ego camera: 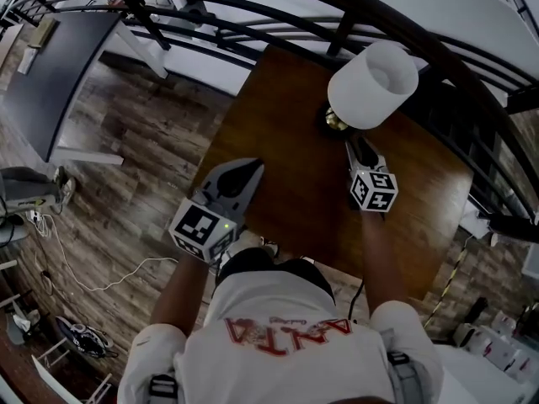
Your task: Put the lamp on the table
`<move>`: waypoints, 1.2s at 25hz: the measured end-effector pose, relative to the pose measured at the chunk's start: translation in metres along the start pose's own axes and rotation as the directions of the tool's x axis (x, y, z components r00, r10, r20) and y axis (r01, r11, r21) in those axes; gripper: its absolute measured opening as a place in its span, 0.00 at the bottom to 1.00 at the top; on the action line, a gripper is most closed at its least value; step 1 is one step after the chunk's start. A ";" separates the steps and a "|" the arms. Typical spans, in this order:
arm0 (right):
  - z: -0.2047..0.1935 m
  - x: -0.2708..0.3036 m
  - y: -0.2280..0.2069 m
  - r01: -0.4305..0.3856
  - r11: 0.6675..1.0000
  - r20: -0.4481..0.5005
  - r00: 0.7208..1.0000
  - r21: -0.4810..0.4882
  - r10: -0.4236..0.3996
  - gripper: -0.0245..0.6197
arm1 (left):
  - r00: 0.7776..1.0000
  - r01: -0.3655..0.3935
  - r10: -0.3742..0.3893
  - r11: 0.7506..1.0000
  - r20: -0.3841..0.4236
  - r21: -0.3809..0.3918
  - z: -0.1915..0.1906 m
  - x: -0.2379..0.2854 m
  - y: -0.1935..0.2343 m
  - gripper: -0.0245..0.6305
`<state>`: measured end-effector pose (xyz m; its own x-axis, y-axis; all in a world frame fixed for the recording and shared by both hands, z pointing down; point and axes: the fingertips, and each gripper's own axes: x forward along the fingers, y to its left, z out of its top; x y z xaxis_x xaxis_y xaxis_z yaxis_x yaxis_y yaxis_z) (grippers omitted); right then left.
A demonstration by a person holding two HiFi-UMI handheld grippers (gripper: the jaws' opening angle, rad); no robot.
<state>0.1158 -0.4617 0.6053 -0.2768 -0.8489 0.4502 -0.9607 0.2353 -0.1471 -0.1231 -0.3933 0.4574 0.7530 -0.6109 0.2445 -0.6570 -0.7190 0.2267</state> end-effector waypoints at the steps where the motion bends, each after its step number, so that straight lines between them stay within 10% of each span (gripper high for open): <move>1: 0.001 -0.009 0.003 -0.009 1.000 0.007 1.000 -0.003 0.009 0.24 | 1.000 -0.003 0.003 1.000 0.008 0.004 0.002 -0.001 -0.007 0.05; 13: 0.016 -0.134 0.036 -0.089 0.994 0.101 0.990 -0.062 0.095 0.05 | 0.996 -0.007 0.004 0.999 0.084 0.035 0.019 -0.020 -0.100 0.05; 30: 0.108 -0.311 0.054 -0.128 0.985 0.313 0.936 -0.119 0.160 0.04 | 0.986 0.014 -0.036 0.991 0.165 0.134 0.049 -0.039 -0.203 0.05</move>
<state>0.1525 -0.2357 0.3625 -0.4067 -0.9053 0.1223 -0.9126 0.3968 -0.0983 -0.0171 -0.2401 0.3560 0.7722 -0.6306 0.0775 -0.6354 -0.7655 0.1020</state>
